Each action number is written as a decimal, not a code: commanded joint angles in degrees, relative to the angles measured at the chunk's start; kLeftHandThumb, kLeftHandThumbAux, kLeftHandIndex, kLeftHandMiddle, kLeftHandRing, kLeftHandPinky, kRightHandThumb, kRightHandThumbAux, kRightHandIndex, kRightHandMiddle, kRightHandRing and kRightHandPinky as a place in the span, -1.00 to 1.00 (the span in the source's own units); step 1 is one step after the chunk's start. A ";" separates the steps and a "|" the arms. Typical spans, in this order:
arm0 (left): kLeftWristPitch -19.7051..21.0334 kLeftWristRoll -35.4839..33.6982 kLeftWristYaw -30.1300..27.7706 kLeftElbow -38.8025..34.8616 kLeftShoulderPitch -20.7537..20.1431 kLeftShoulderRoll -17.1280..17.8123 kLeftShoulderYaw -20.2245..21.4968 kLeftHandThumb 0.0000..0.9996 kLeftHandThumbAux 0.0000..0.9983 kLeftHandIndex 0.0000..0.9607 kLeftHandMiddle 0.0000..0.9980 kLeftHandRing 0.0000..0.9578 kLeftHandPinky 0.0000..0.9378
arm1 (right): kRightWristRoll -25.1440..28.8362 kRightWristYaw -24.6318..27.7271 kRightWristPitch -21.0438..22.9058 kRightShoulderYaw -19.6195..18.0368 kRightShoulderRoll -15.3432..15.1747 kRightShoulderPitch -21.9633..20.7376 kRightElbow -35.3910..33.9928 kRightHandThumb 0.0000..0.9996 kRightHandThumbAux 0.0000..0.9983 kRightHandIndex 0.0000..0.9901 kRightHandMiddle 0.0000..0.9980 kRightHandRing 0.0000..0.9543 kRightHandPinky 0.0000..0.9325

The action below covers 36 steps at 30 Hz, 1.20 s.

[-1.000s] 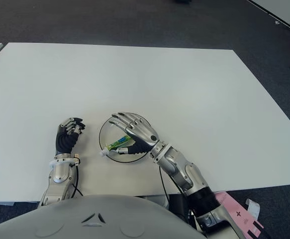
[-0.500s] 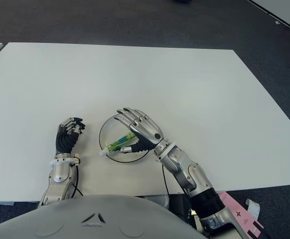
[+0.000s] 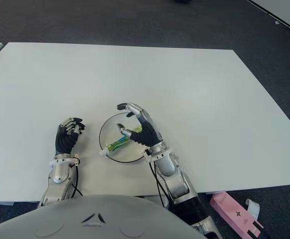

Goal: Put the toothpaste on the table into the plate.

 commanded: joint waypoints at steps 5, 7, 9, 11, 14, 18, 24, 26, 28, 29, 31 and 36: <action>2.95 -0.69 -0.37 3.09 1.13 0.19 0.45 0.41 0.44 -0.11 0.08 0.12 0.13 | 25.38 1.59 13.29 -9.77 8.96 2.11 2.56 0.37 0.47 -0.15 -0.13 -0.13 -0.06; 3.14 -0.68 -0.35 3.03 1.09 0.16 0.46 0.41 0.44 -0.11 0.08 0.12 0.12 | 26.41 1.12 15.30 -11.02 9.23 2.63 1.96 0.37 0.46 -0.15 -0.10 -0.10 -0.02; 3.22 -0.65 -0.36 3.04 1.05 0.21 0.47 0.41 0.44 -0.11 0.08 0.12 0.12 | 27.09 0.43 17.27 -12.54 9.39 3.61 0.96 0.37 0.46 -0.15 -0.08 -0.07 0.00; 3.17 -0.63 -0.38 3.13 0.97 0.32 0.45 0.41 0.44 -0.11 0.08 0.12 0.13 | 26.51 -0.94 19.49 -13.80 10.00 4.11 0.03 0.37 0.46 -0.15 -0.05 -0.03 0.02; 2.98 -0.76 -0.46 3.35 0.84 0.44 0.45 0.41 0.44 -0.11 0.09 0.12 0.13 | 25.43 -2.11 21.82 -14.66 11.12 3.96 -0.71 0.37 0.47 -0.15 -0.03 -0.01 0.04; 2.46 -1.42 -0.80 3.74 0.60 0.58 0.51 0.41 0.44 -0.10 0.08 0.12 0.13 | 26.50 -2.03 22.90 -16.37 12.63 3.34 0.20 0.38 0.46 -0.15 -0.01 0.02 0.06; 2.01 -1.73 -0.75 4.13 0.32 0.81 0.41 0.41 0.44 -0.10 0.08 0.12 0.15 | 30.05 2.23 20.35 -20.15 13.40 1.65 5.69 0.38 0.46 -0.14 0.00 0.05 0.08; 1.95 -1.70 -0.69 4.21 0.27 0.90 0.37 0.41 0.44 -0.10 0.08 0.12 0.16 | 30.81 3.54 19.61 -21.57 13.36 1.03 7.73 0.38 0.46 -0.14 0.00 0.06 0.07; 2.08 -1.49 -0.60 4.13 0.25 1.03 0.31 0.41 0.44 -0.10 0.08 0.12 0.15 | 32.02 4.93 18.52 -23.68 13.23 0.00 10.74 0.38 0.46 -0.14 0.01 0.06 0.06; 2.16 -1.41 -0.57 4.08 0.25 1.09 0.29 0.41 0.44 -0.10 0.08 0.12 0.15 | 32.28 5.39 18.11 -24.39 13.31 -0.37 11.71 0.38 0.46 -0.14 0.02 0.06 0.06; 2.44 -1.42 -0.56 3.96 0.26 1.14 0.31 0.41 0.44 -0.10 0.08 0.12 0.15 | 32.17 5.70 17.34 -25.49 13.53 -0.99 13.25 0.38 0.46 -0.14 0.03 0.07 0.06; 2.78 -1.81 -0.71 3.70 0.29 1.16 0.53 0.41 0.44 -0.10 0.08 0.12 0.14 | 30.42 4.57 15.59 -27.35 14.12 -2.12 16.23 0.39 0.45 -0.13 0.10 0.09 0.09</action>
